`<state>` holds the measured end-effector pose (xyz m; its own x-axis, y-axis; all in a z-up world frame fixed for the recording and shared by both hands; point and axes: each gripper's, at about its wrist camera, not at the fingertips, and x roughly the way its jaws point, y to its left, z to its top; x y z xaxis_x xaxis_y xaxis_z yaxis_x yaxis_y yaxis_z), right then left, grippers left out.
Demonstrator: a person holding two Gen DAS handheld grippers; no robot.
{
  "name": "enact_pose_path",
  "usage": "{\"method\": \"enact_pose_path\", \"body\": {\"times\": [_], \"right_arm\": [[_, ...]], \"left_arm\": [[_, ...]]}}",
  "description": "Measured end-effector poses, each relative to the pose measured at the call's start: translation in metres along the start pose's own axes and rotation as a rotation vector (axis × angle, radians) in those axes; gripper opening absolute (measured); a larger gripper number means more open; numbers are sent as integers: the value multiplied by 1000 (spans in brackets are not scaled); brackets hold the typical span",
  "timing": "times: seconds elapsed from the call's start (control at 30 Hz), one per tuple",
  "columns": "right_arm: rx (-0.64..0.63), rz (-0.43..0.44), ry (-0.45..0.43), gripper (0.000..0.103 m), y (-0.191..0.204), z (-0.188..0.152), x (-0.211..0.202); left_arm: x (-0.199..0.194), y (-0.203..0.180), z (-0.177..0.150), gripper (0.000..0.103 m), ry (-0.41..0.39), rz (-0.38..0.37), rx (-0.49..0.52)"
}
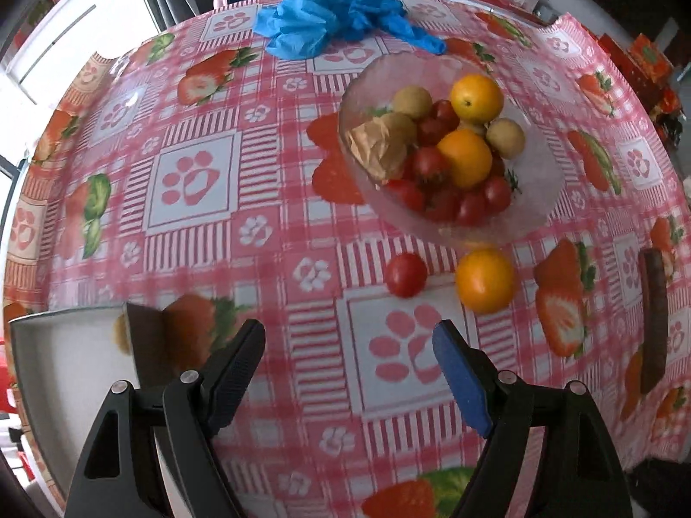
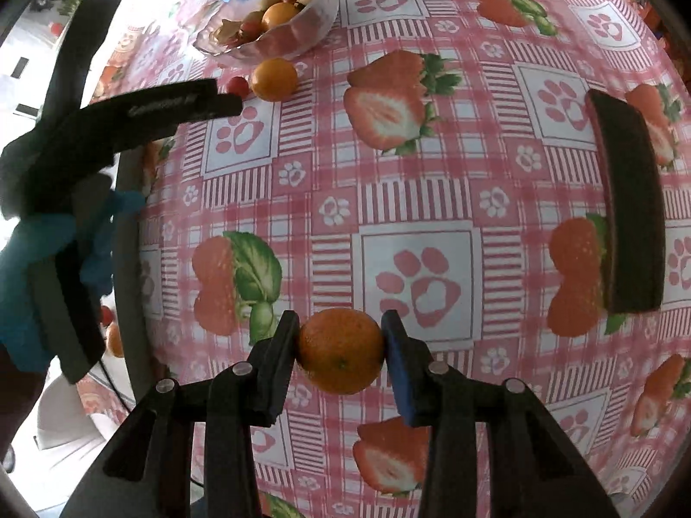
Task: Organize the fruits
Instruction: 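Grasp a mandarin with the right tool while the left tool grasps a red tomato, then carry the mandarin and red tomato toward the white tray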
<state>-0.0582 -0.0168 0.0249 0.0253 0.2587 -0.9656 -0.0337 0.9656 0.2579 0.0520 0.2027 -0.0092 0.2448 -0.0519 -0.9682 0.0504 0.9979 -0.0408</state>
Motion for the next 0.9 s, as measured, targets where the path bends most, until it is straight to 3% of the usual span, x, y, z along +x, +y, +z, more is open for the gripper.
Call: {"method": "enact_pose_path", "body": {"times": [0.17, 0.23, 0.33, 0.43, 0.47, 0.53, 0.6, 0.73, 0.9], "right_arm": [[6, 8, 4, 43, -11, -22, -12], [12, 7, 4, 43, -13, -26, -15], [24, 2, 3, 43, -19, -34, -21], [31, -3, 5, 43, -23, -39, -22], [34, -4, 7, 43, -24, -40, -23], [38, -6, 10, 43, -25, -44, -24], [40, -8, 11, 43, -24, -48, -24], [49, -23, 20, 43, -18, -55, -17], [69, -43, 47, 43, -16, -75, -8]], "left_arm": [[8, -1, 5, 81, -14, -22, -15], [11, -3, 7, 73, -24, -39, -22], [15, -11, 9, 71, -41, -35, -14], [17, -20, 13, 54, -48, -3, 14], [18, -22, 15, 40, -50, -4, 15], [17, -22, 19, 21, -35, -29, 19], [14, -20, 16, 21, -13, -67, 10], [10, -24, 4, 21, 9, -71, 28], [1, -25, -40, 21, 69, -40, 38]]}}
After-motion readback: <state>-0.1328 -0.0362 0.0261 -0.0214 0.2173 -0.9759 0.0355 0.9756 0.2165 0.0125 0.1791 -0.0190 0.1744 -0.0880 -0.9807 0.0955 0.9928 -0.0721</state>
